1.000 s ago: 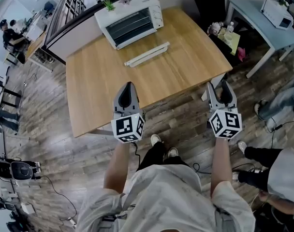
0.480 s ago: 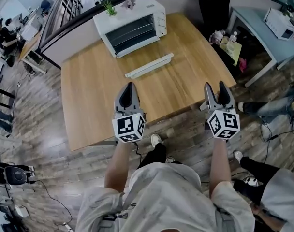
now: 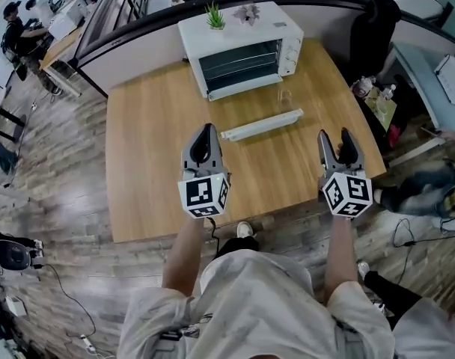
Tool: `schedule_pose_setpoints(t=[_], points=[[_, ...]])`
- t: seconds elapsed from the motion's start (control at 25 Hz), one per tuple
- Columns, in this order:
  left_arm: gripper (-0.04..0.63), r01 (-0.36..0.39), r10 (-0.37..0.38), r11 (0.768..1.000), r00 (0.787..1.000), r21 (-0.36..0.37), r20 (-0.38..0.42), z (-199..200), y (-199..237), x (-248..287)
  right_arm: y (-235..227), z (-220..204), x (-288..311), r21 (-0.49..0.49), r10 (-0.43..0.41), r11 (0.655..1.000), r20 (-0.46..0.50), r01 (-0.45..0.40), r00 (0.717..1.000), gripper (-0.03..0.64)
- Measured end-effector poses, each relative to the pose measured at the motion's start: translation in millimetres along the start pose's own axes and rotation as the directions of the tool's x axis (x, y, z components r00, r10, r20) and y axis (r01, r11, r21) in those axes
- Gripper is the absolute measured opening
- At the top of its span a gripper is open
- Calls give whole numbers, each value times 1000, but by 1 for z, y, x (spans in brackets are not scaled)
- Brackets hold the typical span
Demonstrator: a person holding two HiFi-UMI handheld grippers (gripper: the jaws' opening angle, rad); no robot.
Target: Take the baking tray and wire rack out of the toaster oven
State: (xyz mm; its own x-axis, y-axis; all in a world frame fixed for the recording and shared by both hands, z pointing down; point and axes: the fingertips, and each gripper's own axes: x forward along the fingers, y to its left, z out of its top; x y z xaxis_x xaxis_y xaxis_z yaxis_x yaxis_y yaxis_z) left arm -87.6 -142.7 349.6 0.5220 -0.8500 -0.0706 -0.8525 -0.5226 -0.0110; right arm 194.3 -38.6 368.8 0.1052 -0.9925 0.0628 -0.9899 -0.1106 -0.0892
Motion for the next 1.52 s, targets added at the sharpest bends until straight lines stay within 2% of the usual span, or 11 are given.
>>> schedule_pose_setpoints(t=[0.24, 0.48, 1.04, 1.24, 1.52], points=[[14, -22, 23, 1000, 1000, -14, 7, -4, 37, 35, 14, 1, 50, -3, 12, 1000, -5, -12, 1000, 275], [14, -13, 14, 1000, 999, -4, 35, 0, 55, 58, 26, 4, 78, -9, 15, 1000, 10, -15, 1000, 275], [14, -5, 4, 1000, 998, 23, 60, 0, 66, 85, 32, 0, 115, -8, 44, 999, 12, -44, 999, 275], [14, 16, -18, 999, 998, 28, 60, -6, 56, 98, 26, -1, 123, -10, 42, 999, 4, -42, 999, 275], [14, 20, -20, 1000, 999, 3, 37, -18, 53, 113, 20, -10, 134, 2, 46, 999, -27, -46, 999, 273]])
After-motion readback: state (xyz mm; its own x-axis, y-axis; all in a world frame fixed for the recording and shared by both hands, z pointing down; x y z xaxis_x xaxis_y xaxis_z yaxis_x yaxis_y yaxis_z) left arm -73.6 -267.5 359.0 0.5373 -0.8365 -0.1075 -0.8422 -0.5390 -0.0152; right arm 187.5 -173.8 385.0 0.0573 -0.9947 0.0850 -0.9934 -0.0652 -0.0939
